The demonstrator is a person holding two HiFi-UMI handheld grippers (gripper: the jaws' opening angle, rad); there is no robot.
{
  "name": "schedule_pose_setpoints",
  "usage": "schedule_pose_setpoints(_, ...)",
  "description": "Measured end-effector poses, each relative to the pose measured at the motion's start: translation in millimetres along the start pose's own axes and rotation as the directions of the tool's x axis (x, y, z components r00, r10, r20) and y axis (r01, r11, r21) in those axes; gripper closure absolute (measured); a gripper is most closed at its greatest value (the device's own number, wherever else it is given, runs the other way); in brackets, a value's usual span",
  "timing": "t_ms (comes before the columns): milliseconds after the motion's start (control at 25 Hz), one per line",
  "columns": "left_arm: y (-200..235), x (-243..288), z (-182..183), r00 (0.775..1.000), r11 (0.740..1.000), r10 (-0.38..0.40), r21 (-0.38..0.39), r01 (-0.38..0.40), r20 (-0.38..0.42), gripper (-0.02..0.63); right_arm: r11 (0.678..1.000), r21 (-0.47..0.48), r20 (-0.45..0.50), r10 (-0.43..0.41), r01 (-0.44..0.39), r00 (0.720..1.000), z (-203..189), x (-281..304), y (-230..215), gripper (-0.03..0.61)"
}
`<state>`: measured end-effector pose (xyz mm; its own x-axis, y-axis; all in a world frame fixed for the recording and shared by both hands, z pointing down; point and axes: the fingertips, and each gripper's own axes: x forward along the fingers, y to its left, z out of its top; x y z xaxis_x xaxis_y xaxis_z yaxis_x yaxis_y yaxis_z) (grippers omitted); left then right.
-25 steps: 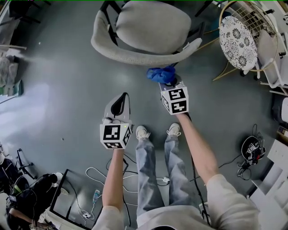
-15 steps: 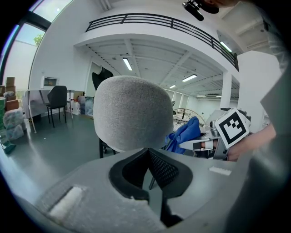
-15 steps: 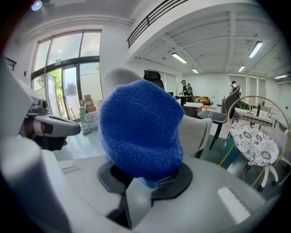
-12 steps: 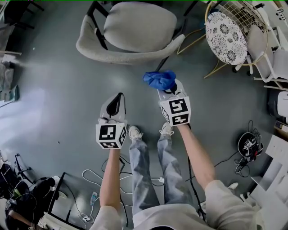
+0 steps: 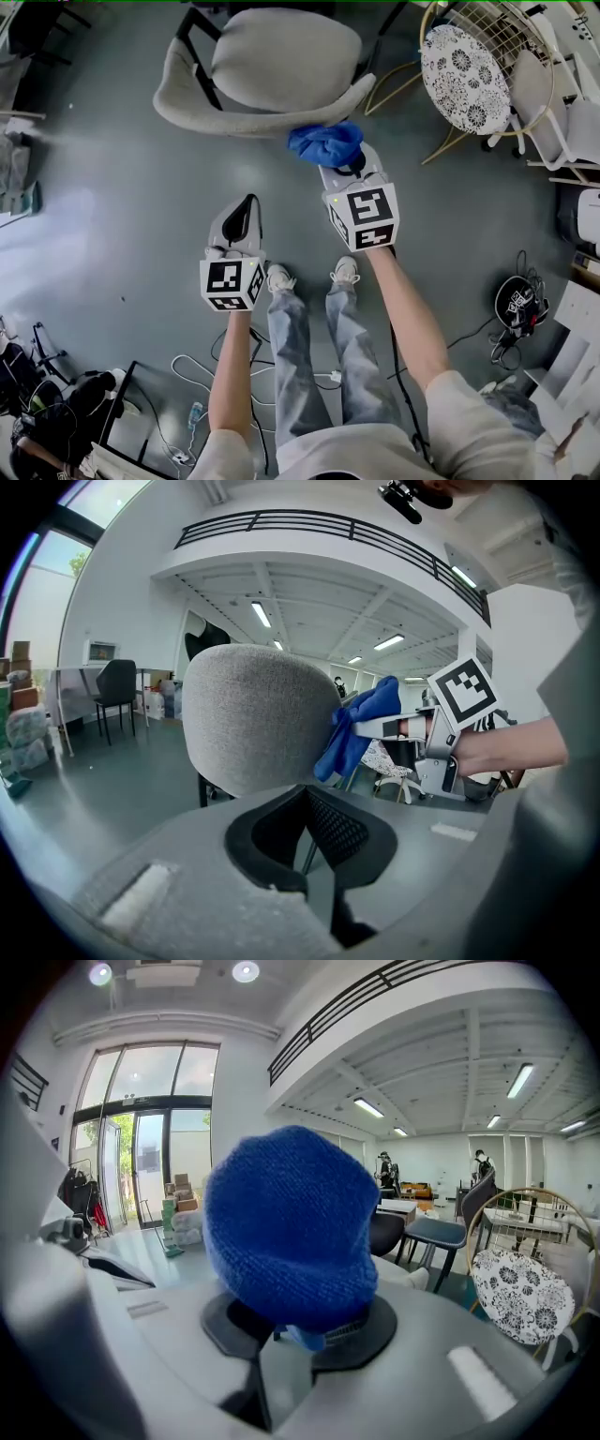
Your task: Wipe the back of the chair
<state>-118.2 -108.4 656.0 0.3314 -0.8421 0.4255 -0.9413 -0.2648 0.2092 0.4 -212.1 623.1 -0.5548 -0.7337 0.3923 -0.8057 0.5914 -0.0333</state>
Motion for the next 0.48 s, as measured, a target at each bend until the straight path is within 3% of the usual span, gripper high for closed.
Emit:
schedule_pose_setpoints(200, 1, 2, 0, 1.0, 1.0, 0.005, -0.005, -0.005, -0.003, 0.609, 1.0, -0.023, 0.005, 0.004, -0.004, 1.0, 9, 14, -5, 0.491)
schedule_pose_setpoints(480, 6, 7, 1, 1.0, 1.0, 0.003, -0.003, -0.003, -0.008, 0.609, 1.0, -0.028, -0.029, 0.006, -0.006, 1.0, -8, 22, -6, 0.491)
